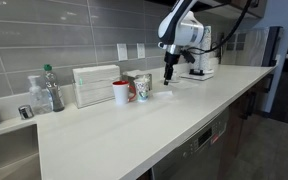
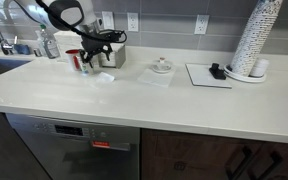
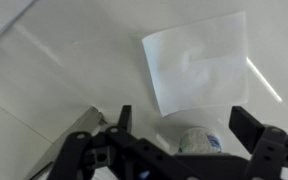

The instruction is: Turn the left paper towel to the right

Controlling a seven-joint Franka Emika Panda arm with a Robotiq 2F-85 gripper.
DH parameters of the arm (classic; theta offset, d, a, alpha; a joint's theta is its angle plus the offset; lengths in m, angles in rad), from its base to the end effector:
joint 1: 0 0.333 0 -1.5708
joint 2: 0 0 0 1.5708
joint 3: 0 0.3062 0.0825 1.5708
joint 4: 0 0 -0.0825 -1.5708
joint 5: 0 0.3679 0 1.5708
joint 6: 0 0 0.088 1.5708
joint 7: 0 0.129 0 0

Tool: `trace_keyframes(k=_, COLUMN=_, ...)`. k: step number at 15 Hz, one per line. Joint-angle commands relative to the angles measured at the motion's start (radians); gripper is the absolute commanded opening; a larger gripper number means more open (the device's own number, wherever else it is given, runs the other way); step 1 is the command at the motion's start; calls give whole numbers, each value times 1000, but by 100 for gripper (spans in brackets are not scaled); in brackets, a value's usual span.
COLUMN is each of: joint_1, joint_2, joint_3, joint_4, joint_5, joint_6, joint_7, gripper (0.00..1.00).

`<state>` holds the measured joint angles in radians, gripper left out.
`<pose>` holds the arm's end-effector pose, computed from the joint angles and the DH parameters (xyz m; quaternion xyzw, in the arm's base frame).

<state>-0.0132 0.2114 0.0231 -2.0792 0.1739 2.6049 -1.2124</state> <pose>0.5994 0.0039 0.3390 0.8444 0.5093 0.1612 0.0404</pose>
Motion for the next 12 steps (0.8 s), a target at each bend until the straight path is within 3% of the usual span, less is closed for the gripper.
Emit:
trace_keyframes(k=1, joint_1=-54, joint_2=101, joint_3=44, joint_4=79, joint_5=31, joint_6=-4, joint_7=-54, gripper=100)
trace_keyframes(k=11, joint_1=-138, joint_2=263, joint_3=119, joint_4=223, joint_5=22, joint_6=-13, joint_7=-55, gripper=100)
trace_keyframes(k=12, joint_1=-142, joint_2=272, joint_3=123, joint_4=233, joint_5=19, joint_6=-17, joint_7=-53, gripper=91)
